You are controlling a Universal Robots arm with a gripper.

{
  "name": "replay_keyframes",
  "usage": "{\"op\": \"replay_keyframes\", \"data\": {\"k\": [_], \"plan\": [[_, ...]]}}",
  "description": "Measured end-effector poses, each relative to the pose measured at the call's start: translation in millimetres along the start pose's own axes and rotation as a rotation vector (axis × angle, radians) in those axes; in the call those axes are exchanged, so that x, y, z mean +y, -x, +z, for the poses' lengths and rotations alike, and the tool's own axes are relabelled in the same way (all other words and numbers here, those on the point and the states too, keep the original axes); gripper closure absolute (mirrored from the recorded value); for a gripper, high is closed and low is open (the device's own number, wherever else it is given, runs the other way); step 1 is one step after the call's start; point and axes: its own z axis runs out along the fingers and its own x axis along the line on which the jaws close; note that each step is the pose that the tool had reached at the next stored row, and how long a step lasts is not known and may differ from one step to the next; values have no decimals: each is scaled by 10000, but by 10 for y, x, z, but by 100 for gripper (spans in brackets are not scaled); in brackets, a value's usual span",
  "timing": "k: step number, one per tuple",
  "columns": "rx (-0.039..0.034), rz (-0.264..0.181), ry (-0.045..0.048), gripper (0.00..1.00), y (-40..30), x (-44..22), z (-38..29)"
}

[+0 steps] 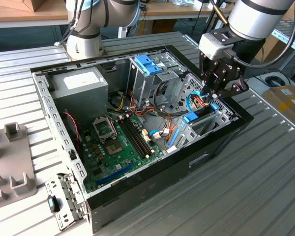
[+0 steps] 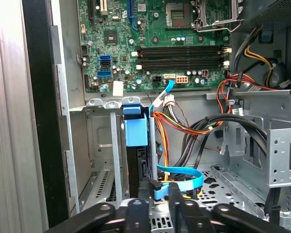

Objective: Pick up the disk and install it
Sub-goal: 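Insert the second disk wire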

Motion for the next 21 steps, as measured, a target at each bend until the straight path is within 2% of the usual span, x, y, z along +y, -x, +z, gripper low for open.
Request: {"op": "replay_keyframes", "data": {"k": [1,3,21], "plan": [[0,0,0,73,0,0,0],[0,0,0,84,0,0,0],[0,0,0,84,-22,0,3]]}}
